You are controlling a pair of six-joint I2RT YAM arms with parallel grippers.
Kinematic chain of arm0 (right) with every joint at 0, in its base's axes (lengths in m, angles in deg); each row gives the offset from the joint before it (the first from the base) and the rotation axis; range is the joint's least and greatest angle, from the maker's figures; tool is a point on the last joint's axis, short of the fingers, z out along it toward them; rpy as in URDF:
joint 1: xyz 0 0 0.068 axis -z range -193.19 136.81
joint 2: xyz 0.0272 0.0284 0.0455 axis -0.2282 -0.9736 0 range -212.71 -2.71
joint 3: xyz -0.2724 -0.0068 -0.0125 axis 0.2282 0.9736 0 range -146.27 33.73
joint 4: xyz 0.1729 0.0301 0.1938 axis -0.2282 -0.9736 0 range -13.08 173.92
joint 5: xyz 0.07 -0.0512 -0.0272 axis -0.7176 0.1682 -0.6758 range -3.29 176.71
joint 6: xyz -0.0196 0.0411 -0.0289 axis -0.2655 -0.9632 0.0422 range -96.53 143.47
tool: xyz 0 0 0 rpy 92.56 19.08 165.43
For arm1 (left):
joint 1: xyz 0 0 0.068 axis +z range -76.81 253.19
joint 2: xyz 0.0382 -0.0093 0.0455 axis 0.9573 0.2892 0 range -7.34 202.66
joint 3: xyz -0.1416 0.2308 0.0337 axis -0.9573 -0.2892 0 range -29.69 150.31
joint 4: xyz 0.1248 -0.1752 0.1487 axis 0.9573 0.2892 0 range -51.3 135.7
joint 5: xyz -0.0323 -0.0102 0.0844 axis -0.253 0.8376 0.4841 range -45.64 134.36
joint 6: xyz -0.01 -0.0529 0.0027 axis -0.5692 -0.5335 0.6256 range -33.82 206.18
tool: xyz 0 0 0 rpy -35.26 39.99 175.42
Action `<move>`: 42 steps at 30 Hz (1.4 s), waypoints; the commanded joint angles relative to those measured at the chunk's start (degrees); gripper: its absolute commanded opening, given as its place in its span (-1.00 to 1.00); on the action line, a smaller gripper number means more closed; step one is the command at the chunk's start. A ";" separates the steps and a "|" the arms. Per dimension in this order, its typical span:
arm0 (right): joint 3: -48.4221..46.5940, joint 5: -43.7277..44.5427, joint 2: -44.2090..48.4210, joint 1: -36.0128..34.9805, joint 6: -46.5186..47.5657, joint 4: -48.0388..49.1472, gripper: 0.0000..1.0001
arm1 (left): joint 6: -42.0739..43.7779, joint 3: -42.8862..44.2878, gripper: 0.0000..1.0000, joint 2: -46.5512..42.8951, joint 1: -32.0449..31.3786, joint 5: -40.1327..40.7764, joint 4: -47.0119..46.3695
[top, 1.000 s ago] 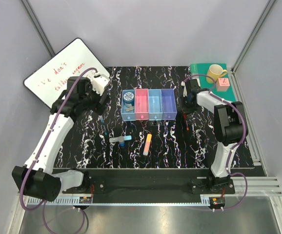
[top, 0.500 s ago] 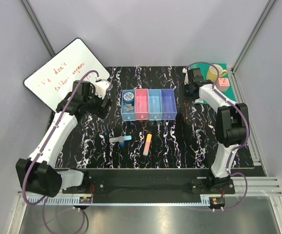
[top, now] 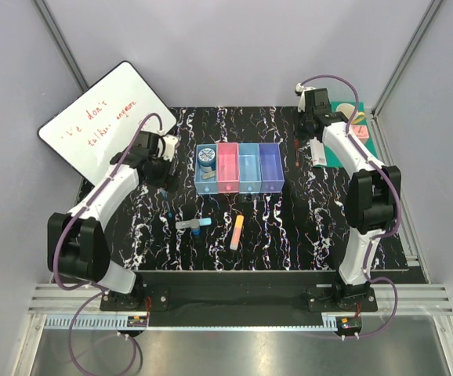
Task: Sort the stationery into containers
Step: Place the pen in the storage box.
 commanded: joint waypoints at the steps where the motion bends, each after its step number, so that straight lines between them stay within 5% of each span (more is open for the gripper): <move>1: -1.87 -1.48 -1.06 -0.82 0.10 0.49 -1.00 | -2.81 2.55 0.98 1.42 0.35 2.23 -1.28; 17: -7.50 -4.21 0.43 -6.61 0.01 -0.21 -1.00 | -4.40 3.26 0.98 7.22 1.05 2.85 -0.32; 42: 5.77 -5.09 -0.71 -9.69 0.19 1.10 -1.00 | -8.97 6.51 0.96 15.05 1.93 3.55 -1.90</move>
